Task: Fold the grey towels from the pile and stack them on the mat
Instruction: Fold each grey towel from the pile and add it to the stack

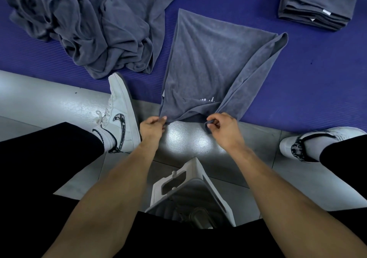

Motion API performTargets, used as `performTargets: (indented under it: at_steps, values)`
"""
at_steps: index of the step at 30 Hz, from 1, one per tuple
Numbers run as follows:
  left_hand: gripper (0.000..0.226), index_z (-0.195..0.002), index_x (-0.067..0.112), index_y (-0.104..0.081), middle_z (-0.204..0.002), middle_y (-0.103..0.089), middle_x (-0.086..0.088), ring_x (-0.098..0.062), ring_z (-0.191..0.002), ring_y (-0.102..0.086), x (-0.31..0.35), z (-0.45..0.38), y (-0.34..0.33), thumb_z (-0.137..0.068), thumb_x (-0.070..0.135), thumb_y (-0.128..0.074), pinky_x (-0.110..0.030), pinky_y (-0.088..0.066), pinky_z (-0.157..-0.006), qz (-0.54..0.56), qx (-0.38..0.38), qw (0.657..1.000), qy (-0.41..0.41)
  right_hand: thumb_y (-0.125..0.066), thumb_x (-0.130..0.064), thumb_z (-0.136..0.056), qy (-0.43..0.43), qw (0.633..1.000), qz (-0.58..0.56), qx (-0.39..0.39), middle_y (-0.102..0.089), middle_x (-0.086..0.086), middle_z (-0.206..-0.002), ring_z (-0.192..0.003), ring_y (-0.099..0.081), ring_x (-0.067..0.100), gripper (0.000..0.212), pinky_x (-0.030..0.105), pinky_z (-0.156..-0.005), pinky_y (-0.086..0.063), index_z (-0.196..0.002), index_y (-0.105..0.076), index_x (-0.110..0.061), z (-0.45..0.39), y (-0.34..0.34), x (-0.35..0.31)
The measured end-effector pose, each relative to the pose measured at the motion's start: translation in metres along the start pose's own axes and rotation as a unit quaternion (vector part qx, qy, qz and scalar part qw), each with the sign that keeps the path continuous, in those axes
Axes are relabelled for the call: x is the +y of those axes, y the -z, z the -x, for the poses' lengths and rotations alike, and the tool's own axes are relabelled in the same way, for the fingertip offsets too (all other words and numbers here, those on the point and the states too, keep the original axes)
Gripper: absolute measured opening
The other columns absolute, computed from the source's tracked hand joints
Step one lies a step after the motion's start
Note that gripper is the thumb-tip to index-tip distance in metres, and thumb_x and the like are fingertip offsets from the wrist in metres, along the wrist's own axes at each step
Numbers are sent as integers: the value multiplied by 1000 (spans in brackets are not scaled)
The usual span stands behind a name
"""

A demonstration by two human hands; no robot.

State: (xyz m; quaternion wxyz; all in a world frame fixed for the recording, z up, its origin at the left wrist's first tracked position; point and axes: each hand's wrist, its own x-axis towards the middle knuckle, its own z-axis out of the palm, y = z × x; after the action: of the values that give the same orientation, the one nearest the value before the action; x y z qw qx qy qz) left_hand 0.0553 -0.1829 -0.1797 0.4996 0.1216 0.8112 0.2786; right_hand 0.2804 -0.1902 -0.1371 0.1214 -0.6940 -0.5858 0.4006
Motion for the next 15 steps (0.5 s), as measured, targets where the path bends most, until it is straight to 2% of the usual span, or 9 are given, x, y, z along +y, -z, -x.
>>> performTargets:
  at_steps: [2, 7, 12, 15]
  values:
    - [7, -89, 7, -69, -75, -68, -4, -11, -63, -64, 2, 1, 1, -85, 9, -75, -20, -56, -63, 40, -6, 999, 6, -68, -11, -90, -1, 1000, -2, 1, -59, -3, -99, -87, -62, 13, 17, 29, -86, -54, -105, -72, -15, -1, -1, 0]
    - [16, -81, 11, -62, -75, -66, -7, -9, -57, -68, 8, 7, 4, -86, -1, -71, -24, -60, -69, 113, -19, 993, 10, -68, -13, -90, 1, 1000, -16, 10, -61, -1, -100, -85, -62, 13, 13, 31, -86, -54, -102, -71, -16, -4, -5, 0]
    - [19, -76, 10, -59, -71, -68, -7, -13, -61, -70, 13, 16, 7, -87, -1, -70, -30, -60, -76, 148, -32, 988, 20, -68, -14, -90, 1, 1000, -20, 14, -61, 0, -98, -83, -60, 13, 11, 30, -85, -53, -101, -71, -14, -8, -5, -2]
    - [16, -77, 10, -60, -78, -68, -9, -16, -71, -70, 11, 20, 8, -86, 3, -72, -31, -60, -79, 145, -31, 989, 30, -69, -14, -90, -1, 999, -25, 20, -60, 0, -97, -82, -59, 11, 10, 27, -83, -52, -100, -71, -13, -9, -4, -2]
